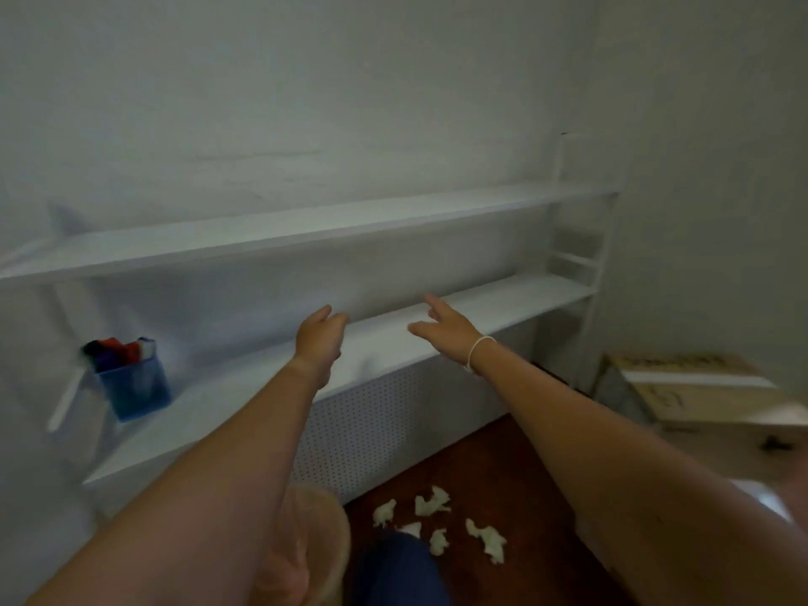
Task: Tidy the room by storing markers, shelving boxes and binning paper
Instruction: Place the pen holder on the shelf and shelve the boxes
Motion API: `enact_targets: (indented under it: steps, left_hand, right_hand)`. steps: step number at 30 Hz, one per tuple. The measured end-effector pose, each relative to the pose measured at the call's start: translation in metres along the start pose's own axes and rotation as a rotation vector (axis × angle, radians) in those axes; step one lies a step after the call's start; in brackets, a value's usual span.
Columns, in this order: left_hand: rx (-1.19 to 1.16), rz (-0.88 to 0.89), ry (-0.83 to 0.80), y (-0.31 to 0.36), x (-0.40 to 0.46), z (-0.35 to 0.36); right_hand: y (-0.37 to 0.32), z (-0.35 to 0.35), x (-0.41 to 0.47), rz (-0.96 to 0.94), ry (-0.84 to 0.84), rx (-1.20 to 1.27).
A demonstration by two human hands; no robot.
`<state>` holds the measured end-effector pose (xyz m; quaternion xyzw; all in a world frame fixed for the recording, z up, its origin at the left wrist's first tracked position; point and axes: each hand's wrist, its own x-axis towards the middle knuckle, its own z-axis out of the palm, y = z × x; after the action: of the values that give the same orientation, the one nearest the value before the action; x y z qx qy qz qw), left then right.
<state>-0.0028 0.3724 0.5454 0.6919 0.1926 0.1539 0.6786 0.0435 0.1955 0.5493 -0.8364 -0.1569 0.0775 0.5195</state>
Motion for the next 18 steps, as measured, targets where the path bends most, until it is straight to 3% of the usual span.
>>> enact_targets:
  steps: [12,18]
  left_hand:
    - [0.097,-0.006,-0.562,-0.019,-0.118,0.23]
    - [0.099,-0.055,-0.682,-0.031,-0.16,0.289]
  right_hand:
    - [0.12,-0.188,-0.168,0.299,0.44,-0.003]
    - [0.155,-0.231,-0.225,0.407,0.544,-0.013]
